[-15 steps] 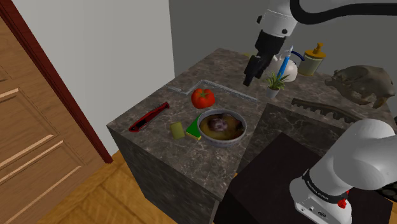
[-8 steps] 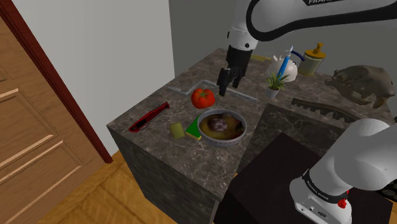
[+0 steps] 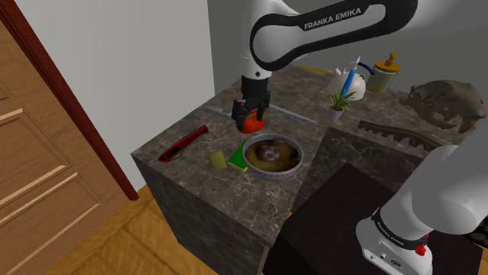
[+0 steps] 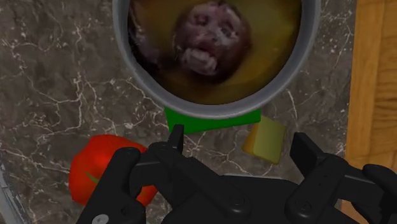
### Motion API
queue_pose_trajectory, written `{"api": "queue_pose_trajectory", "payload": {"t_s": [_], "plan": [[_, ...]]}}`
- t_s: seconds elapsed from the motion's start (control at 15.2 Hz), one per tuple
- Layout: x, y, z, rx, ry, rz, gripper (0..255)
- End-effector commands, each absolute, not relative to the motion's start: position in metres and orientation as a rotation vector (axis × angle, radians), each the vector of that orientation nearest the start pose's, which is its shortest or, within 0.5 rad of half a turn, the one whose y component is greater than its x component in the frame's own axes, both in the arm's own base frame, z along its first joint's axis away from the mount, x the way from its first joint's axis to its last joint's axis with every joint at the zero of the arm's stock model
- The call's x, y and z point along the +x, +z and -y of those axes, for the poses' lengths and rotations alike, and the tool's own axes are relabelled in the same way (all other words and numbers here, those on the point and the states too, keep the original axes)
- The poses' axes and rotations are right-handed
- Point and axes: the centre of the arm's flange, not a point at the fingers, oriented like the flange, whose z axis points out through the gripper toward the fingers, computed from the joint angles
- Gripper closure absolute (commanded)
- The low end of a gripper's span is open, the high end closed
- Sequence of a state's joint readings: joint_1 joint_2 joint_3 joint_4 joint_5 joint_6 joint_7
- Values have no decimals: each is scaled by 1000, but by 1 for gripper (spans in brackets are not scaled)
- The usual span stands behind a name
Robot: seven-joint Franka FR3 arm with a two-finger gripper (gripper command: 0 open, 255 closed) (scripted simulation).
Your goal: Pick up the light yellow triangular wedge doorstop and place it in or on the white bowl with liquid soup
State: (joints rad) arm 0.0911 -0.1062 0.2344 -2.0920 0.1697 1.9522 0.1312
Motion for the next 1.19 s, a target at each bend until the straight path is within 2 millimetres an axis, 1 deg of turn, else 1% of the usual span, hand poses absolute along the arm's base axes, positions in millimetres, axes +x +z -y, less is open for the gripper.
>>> {"api": "queue_pose_trajectory", "payload": {"t_s": [0.0,0.59,1.12], "plan": [[502,450,-196,-3012,130,184,0],[572,377,-272,-3000,275,161,0],[565,338,-276,-3000,275,161,0]]}}
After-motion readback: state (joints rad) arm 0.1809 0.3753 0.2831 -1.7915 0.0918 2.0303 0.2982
